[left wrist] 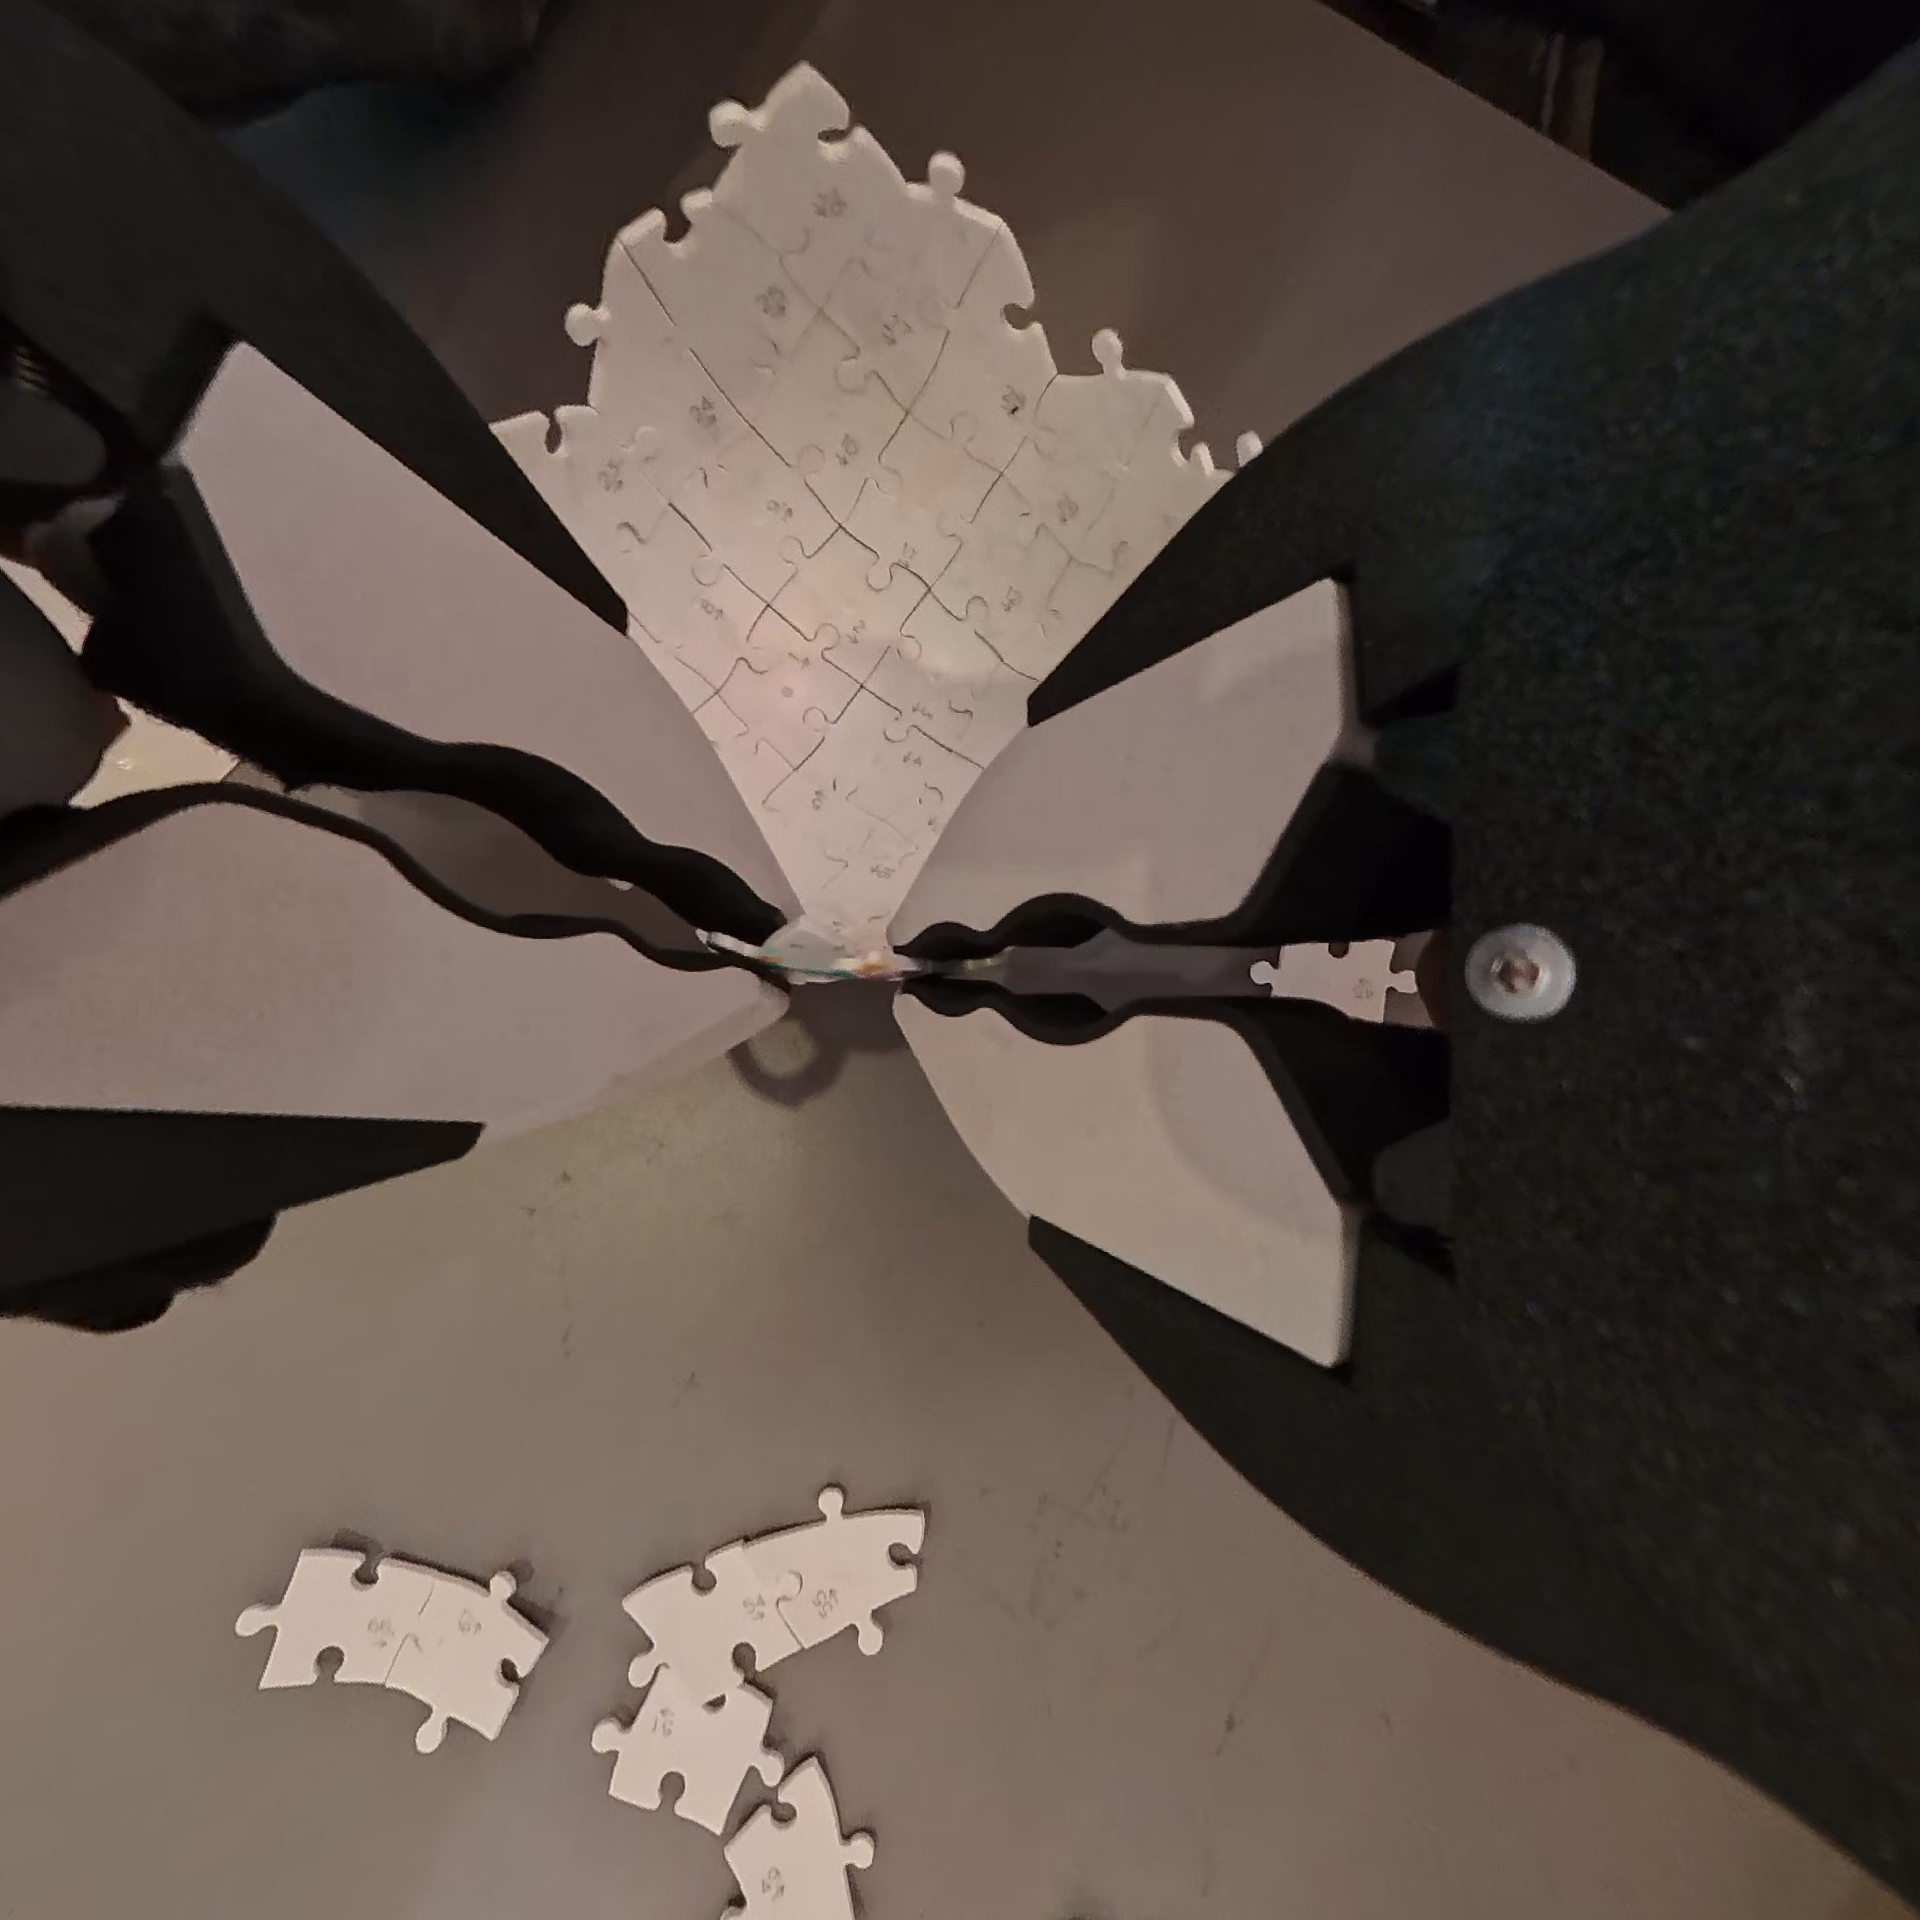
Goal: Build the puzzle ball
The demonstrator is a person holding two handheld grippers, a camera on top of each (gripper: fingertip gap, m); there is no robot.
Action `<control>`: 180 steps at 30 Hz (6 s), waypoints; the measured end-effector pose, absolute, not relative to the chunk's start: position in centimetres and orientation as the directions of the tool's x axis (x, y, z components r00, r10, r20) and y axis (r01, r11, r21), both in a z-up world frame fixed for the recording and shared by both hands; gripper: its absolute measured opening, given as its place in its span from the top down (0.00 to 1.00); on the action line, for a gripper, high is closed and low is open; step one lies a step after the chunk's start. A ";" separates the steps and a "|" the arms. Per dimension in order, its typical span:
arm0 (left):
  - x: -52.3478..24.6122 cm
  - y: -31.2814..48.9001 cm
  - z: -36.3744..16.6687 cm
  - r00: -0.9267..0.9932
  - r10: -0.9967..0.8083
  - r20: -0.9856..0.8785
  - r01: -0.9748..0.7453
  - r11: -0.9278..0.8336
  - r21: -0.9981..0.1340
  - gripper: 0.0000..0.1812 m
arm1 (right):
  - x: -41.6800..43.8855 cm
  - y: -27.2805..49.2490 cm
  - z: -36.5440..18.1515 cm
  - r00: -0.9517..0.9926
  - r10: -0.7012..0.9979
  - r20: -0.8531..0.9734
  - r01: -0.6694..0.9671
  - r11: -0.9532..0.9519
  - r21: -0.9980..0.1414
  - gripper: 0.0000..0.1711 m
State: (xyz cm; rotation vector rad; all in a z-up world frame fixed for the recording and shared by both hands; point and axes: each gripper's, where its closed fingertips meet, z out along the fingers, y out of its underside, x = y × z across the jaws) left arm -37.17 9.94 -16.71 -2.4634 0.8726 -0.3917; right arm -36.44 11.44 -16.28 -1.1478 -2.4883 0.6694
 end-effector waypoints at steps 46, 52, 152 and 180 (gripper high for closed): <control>-37.3 9.9 -17.0 0.772 -0.622 0.134 -0.478 -0.706 -0.523 0.99 | -36.4 11.4 -15.5 -0.600 0.799 -0.028 0.657 0.473 -0.588 0.94; -37.4 9.7 -17.1 0.768 -0.622 0.152 -0.469 -0.708 -0.528 0.99 | -36.6 11.3 -15.6 -0.608 0.794 0.012 0.638 0.498 -0.587 0.99; -36.1 11.5 -18.6 0.733 -0.665 0.144 -0.523 -0.686 -0.506 0.98 | -36.0 12.6 -15.8 -0.507 0.853 0.124 0.669 0.479 -0.568 0.99; -36.7 10.7 -19.0 0.740 -0.647 0.184 -0.510 -0.718 -0.473 0.98 | -36.1 12.4 -16.0 -0.523 0.841 0.140 0.659 0.502 -0.560 0.99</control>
